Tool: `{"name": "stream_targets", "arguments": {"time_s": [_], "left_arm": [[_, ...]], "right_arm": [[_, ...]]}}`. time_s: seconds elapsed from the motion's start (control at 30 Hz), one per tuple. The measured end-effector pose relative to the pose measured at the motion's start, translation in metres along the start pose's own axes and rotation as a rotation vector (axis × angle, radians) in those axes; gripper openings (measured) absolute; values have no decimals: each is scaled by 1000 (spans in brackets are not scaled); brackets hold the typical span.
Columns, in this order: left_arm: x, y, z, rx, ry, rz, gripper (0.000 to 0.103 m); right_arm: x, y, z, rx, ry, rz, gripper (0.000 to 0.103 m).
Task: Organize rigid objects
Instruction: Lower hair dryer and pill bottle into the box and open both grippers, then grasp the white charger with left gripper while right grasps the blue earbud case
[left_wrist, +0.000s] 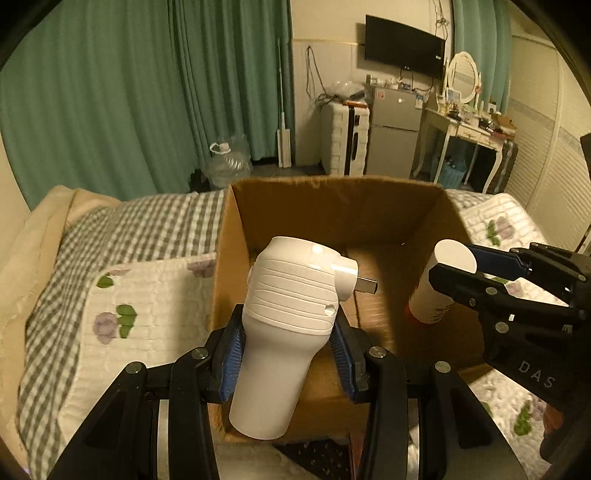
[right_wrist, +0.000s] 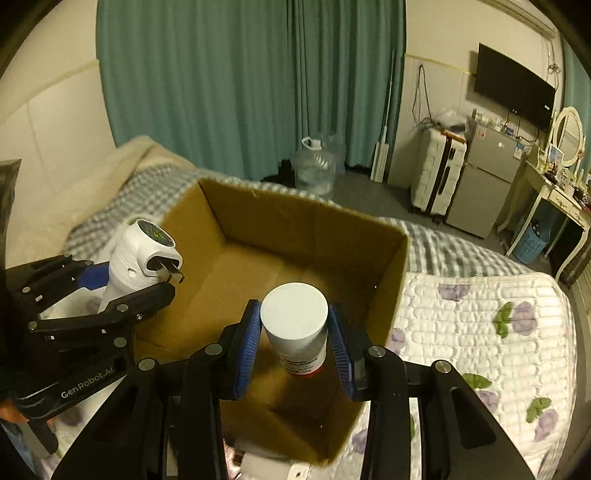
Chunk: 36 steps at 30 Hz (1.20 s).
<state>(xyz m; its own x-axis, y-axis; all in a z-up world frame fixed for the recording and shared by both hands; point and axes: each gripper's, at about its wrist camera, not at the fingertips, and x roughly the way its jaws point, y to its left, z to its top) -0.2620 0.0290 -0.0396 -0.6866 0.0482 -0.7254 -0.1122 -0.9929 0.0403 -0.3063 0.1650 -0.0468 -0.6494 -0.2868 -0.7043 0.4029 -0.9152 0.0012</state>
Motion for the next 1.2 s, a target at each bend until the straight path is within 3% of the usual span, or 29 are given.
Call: {"name": "stream_targets", "arguments": {"time_s": [0.2, 0.23, 0.27, 0.33, 0.57, 0.7, 0.83, 0.97, 1.2], "left_arm": [[10, -6, -1, 16, -18, -20, 49], [9, -6, -1, 16, -31, -31, 58], [7, -6, 1, 12, -40, -39, 62], [2, -7, 1, 4, -43, -33, 63], [-54, -8, 0, -39, -94, -45, 63], [-92, -6, -18, -44, -125, -29, 67], [-111, 5, -51, -67, -92, -21, 67], [-109, 15, -86, -111, -49, 16, 67], [-92, 16, -152, -138, 19, 49, 67]], "right_arm": [[10, -16, 6, 47, -27, 26, 37], [7, -19, 7, 57, -39, 27, 47], [3, -21, 9, 71, -54, 21, 72], [-14, -26, 12, 97, -101, 1, 84], [-82, -19, 6, 38, -146, -79, 88], [-123, -10, -12, 29, -162, -105, 89], [-146, 3, -42, 28, -142, -103, 90], [-141, 22, -84, 31, -92, -82, 90], [-71, 64, -159, 42, 90, -12, 89]]}}
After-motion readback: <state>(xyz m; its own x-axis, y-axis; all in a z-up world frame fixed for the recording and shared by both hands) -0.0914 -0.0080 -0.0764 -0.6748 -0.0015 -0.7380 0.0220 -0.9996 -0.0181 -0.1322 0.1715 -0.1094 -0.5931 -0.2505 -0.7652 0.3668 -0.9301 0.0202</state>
